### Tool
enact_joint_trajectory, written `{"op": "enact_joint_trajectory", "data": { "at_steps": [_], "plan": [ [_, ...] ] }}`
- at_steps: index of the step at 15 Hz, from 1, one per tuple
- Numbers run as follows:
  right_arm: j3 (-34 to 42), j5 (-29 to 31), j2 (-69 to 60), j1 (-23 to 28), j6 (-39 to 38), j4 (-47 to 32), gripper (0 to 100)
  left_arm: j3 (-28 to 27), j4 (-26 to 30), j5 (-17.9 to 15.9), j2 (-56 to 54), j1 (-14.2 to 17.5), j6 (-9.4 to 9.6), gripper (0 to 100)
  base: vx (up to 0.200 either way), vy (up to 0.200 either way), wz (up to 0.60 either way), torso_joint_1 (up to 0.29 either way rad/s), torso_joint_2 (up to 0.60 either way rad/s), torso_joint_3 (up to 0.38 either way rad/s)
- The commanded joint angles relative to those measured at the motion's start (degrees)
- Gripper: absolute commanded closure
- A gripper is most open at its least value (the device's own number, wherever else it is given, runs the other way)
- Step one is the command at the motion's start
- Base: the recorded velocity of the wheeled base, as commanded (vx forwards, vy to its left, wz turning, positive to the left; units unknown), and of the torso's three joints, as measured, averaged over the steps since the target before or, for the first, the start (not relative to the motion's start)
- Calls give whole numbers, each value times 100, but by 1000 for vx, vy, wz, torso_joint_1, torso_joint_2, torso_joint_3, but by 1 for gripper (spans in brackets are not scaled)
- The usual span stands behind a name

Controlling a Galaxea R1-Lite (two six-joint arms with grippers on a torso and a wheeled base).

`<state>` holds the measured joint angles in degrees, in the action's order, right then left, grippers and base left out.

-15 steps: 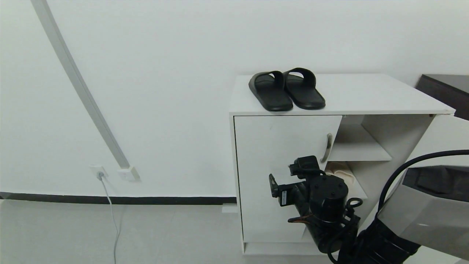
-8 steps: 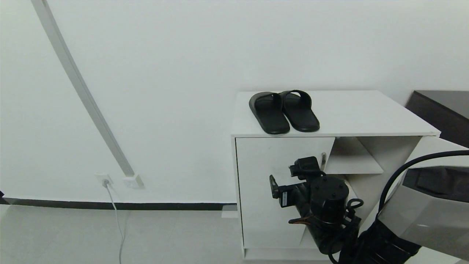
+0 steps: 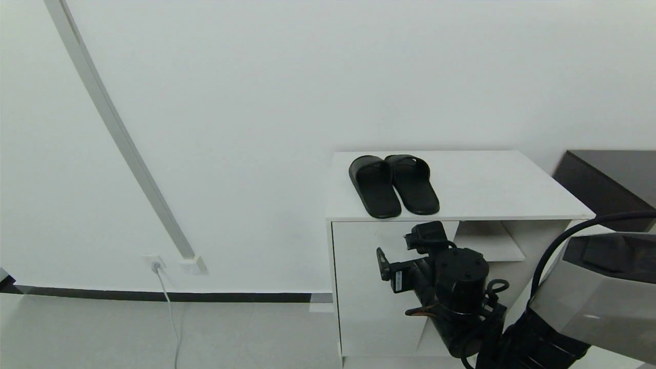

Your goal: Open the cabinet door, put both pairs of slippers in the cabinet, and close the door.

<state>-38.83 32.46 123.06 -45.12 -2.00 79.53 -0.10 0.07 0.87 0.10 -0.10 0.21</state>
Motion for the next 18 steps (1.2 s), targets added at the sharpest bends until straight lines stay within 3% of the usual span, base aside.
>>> {"op": "enact_joint_trajectory", "data": {
  "at_steps": [1, 5, 10, 12, 15, 16, 18],
  "plan": [
    [42, 6, -11, 3, -2, 1, 0, 1, 1, 1, 8, 1, 6, 100, 0, 0, 0, 281, -613, -339],
    [270, -21, -46, 73, 297, 19, 0, 1, 1, 1, -1, 1, 6, 100, 0, 0, 0, 183, -421, -224],
    [183, -188, -54, 249, 604, 432, 0, 1, 1, 10, -1, 1, 23, 100, 0, 0, 0, 6, -14, -9],
    [-178, -179, -292, 311, 543, -157, 0, 1, 1, 10, -1, 1, -3, 100, 0, 0, 0, 0, 0, 0],
    [-890, -188, -872, 249, -90, -1906, 0, 1, 1, 1, -1, 1, 23, 100, 0, 0, 0, 0, 0, 0],
    [-907, -188, -881, 240, -108, -1950, 0, 1, 1, 1, -1, 1, 23, 100, 0, 0, 0, 0, 0, 0],
    [-1224, -161, -1056, 240, -433, -2759, 0, 1, 1, 1, -1, 1, 23, 100, 0, 0, 0, 0, 0, 0]
  ]
}}
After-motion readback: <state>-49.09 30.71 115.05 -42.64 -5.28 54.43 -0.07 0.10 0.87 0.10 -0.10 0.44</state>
